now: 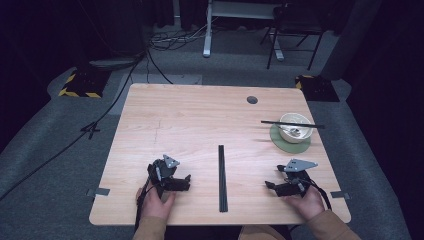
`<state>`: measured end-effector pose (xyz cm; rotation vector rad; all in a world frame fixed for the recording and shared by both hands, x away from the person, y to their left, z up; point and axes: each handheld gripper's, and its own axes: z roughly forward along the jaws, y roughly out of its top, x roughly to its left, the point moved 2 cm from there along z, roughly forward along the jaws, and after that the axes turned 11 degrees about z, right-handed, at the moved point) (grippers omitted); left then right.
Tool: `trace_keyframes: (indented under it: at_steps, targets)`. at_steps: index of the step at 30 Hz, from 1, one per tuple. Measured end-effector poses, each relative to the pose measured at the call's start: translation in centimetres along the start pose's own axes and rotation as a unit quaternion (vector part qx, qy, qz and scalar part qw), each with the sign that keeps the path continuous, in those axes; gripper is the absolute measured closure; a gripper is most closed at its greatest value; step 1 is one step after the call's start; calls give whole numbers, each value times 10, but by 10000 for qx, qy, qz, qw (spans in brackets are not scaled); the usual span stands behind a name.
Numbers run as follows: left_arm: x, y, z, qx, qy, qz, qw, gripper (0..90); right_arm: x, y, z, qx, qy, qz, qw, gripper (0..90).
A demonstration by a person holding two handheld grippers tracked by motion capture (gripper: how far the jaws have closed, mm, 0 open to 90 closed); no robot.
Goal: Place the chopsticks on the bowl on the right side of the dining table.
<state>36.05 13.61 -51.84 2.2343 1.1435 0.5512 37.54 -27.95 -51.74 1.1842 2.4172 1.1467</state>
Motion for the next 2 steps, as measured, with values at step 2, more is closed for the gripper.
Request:
trace_keyframes:
  at_steps: [2]
  targets:
    - [0, 0, 0, -1, 0, -3, 10000, 4, 0, 0, 0, 5, -9, -6, 10000, 150]
